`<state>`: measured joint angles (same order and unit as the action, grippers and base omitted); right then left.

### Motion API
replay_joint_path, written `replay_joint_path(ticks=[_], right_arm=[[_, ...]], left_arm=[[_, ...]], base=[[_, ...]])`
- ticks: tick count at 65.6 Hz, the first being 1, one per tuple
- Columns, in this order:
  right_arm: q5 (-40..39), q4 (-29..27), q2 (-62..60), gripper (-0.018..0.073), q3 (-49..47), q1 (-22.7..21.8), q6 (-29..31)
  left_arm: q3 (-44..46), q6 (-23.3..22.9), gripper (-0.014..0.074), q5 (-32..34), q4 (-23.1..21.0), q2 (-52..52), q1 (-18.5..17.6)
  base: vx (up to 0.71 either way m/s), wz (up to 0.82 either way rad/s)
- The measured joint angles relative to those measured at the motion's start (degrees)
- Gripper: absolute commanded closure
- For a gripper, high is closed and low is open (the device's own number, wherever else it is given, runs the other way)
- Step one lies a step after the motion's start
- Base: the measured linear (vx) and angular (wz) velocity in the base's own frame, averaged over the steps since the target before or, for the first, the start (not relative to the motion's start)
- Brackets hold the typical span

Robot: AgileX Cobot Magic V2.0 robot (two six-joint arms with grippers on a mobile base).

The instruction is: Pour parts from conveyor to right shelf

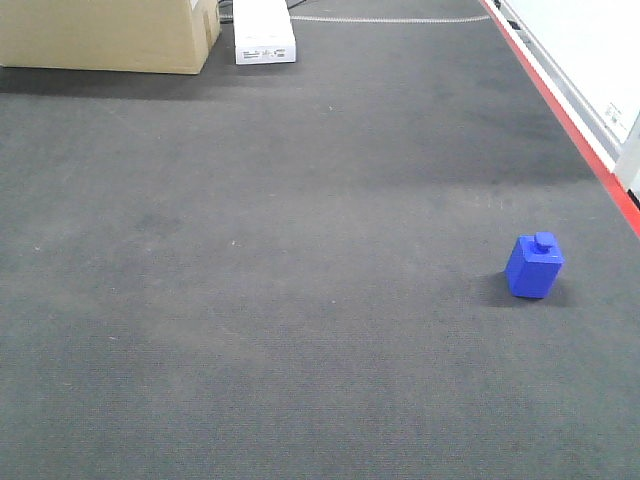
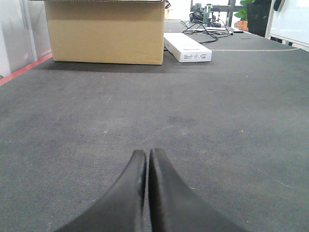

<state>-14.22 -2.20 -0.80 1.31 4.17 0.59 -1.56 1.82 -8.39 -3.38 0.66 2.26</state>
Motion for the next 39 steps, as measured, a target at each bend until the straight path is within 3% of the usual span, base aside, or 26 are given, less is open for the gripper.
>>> replay_joint_path(ticks=[11,22,31,39], right_arm=[[-0.1,4.0,0.2,0.0564,-8.0,0.0,4.9],[2.3,3.5,8.0,0.0564,-19.0,0.0,6.3],[10.3,-0.7,18.6,0.0547,-27.4,0.0,6.4],[20.3,-2.0,28.3,0.0454,-33.3,0.0,6.5]], left_arm=[[0.0,0.0,0.0603,0.0,0.0,0.0,0.0],[0.0,0.0,0.0603,0.0,0.0,0.0,0.0],[0.0,0.0,0.0603,0.0,0.0,0.0,0.0],[0.0,0.0,0.0603,0.0,0.0,0.0,0.0]], base=[[0.00,0.00],[0.00,0.00],[0.00,0.00],[0.00,0.00]])
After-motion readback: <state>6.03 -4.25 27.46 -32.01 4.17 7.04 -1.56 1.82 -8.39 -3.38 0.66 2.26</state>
